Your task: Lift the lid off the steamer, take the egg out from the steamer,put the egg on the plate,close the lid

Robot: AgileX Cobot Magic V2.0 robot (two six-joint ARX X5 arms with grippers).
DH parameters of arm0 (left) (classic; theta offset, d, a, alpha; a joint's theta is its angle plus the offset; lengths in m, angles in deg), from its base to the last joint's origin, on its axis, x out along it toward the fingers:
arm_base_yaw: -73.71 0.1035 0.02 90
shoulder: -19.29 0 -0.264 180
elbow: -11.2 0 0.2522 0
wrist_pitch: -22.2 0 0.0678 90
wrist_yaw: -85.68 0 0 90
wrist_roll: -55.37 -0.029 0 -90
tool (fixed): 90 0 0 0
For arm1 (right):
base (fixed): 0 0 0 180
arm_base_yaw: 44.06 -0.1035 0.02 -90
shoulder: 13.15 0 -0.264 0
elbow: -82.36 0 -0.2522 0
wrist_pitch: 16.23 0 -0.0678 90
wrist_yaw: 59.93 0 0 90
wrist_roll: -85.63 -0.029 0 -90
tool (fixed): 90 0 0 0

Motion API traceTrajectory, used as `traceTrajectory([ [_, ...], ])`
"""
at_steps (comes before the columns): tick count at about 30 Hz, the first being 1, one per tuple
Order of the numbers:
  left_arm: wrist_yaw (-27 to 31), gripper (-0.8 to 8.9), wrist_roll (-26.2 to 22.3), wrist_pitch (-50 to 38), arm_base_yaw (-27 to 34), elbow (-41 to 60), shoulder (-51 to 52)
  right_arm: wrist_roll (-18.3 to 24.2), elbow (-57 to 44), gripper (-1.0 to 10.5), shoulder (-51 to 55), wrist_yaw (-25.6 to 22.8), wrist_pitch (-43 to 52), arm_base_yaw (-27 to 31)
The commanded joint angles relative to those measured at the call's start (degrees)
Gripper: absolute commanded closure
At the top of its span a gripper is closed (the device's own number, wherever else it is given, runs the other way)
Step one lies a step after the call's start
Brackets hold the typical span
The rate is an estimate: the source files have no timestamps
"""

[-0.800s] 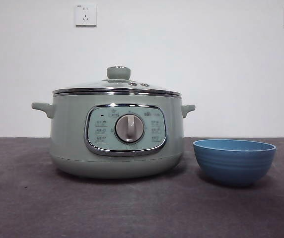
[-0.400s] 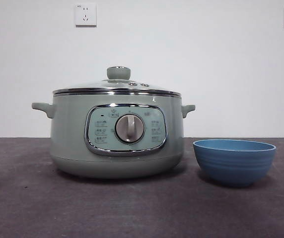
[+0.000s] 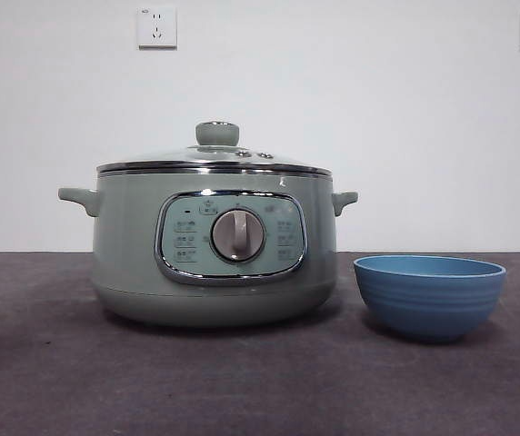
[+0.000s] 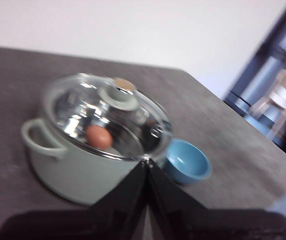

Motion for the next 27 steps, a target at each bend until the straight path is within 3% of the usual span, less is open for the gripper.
traceTrajectory([
  [1,-3.74,8.21,-4.20,3.02,0.09,-3.34,-3.82,5.53,4.28,9.6,-2.16,0.17,-5.84,-0.61],
  [7,-4.98,8.21,-8.90,9.44,-0.02,-9.53,-9.79,8.00,8.44,9.6,-4.74,0.11,-12.66,-1.25],
  [15,-4.96,7.91,-8.48,9.55,-0.02,-12.48,-11.28,7.93,8.44,9.3,-4.90,0.04,-12.63,-1.25],
  [17,-4.98,6.38,-8.26,9.62,-0.02,-12.50,-11.28,7.91,8.44,8.4,-4.92,0.04,-12.63,-1.25],
  [20,-4.96,3.38,-8.28,10.38,-0.02,-12.50,-11.28,7.41,8.44,6.0,-5.01,0.00,-12.61,-1.25],
  [23,-5.03,3.02,-8.31,10.49,-0.02,-12.50,-11.28,6.95,8.44,4.2,-5.01,-0.13,-12.61,-1.25],
  [27,-5.01,3.02,-8.31,10.08,-0.02,-12.50,-11.39,6.84,8.44,4.1,-5.01,-0.11,-12.61,-1.25],
])
